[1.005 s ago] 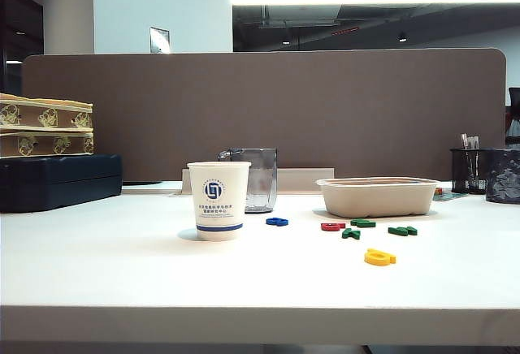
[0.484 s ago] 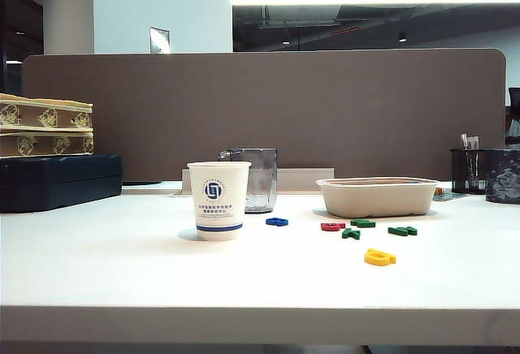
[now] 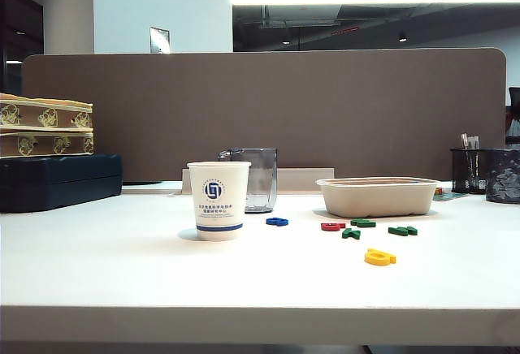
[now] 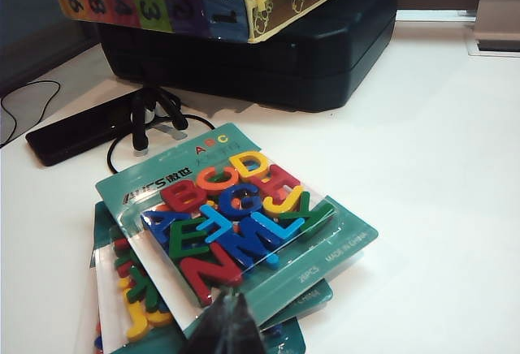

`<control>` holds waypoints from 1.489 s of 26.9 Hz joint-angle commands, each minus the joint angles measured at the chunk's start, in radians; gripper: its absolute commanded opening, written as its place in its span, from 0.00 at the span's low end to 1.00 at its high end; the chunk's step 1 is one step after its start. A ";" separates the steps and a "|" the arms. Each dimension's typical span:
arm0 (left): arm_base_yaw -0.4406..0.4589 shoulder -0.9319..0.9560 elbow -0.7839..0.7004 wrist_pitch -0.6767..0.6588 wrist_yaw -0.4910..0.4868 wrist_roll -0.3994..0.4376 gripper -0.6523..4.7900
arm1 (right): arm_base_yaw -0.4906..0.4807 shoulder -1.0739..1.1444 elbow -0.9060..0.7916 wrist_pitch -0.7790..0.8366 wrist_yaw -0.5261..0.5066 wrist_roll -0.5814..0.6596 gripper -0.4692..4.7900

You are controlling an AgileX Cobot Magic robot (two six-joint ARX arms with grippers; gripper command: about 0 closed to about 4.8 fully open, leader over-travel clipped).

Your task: Pick up the letter "c" and put it in the paper cup.

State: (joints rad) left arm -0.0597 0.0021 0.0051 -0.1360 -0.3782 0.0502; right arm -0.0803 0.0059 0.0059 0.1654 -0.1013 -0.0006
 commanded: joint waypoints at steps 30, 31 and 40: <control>0.001 0.000 0.002 -0.012 -0.002 -0.006 0.11 | 0.001 -0.009 -0.004 -0.012 -0.003 0.001 0.09; 0.001 0.000 0.002 -0.011 -0.002 -0.006 0.11 | 0.001 -0.009 -0.004 -0.012 -0.003 0.001 0.09; 0.002 0.000 0.002 0.003 -0.053 -0.006 0.11 | 0.000 -0.009 -0.004 -0.012 -0.003 0.001 0.09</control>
State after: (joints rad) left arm -0.0597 0.0021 0.0051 -0.1352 -0.3885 0.0502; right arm -0.0803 0.0059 0.0059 0.1410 -0.1017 -0.0006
